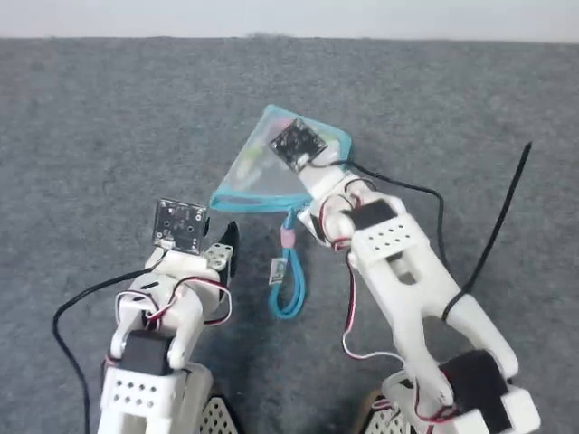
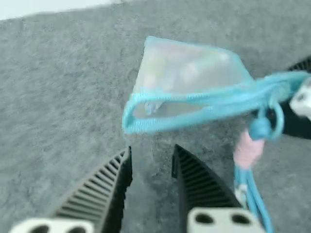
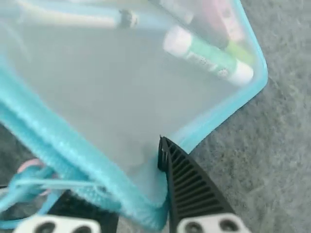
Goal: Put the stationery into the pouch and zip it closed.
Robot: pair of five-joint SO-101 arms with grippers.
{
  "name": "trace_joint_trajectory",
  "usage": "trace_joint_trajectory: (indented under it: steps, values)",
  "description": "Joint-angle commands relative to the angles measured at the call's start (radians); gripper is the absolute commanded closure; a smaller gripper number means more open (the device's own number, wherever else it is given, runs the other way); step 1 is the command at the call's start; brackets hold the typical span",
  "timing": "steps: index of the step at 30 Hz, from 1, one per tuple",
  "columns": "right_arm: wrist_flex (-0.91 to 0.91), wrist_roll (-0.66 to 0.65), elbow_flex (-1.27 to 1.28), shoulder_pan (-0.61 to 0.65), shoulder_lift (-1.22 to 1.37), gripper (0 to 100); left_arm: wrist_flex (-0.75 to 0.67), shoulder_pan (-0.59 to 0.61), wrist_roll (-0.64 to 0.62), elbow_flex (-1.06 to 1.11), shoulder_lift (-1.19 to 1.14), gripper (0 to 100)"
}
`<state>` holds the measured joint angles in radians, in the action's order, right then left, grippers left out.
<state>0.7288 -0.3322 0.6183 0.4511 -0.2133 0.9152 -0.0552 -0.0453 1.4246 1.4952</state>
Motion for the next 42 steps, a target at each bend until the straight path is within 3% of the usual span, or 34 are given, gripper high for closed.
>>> trace_joint_trajectory:
  steps: [1, 7, 12, 18, 22, 30, 38, 42]
  values:
    - [0.047, 0.041, -0.034, -0.042, 0.015, 99.3, 0.08, 0.003, 0.011, -0.122, 0.018, 86]
    - [0.047, 0.055, -0.034, -0.047, 0.016, 99.3, 0.091, -0.008, 0.08, -0.124, 0.018, 86]
    - [0.047, 0.097, -0.035, -0.045, 0.021, 99.3, 0.161, -0.123, 0.172, -0.139, 0.018, 86]
    - [0.071, 0.106, -0.032, -0.013, 0.012, 99.3, 0.101, -0.233, 0.193, -0.051, 0.011, 85]
    - [0.133, 0.137, -0.028, 0.031, -0.03, 99.3, 0.06, -0.236, 0.189, -0.025, 0.011, 84]
    - [0.108, 0.135, 0.157, 0.093, -0.289, 99.3, 0.02, -0.241, 0.126, -0.008, 0.011, 72]
    - [0.11, 0.097, 0.261, 0.189, -0.4, 99.3, -0.112, -0.236, 0.124, 0.085, 0.015, 72]
    - [0.105, 0.075, 0.273, 0.186, -0.39, 99.3, -0.173, -0.235, 0.124, 0.12, 0.017, 79]
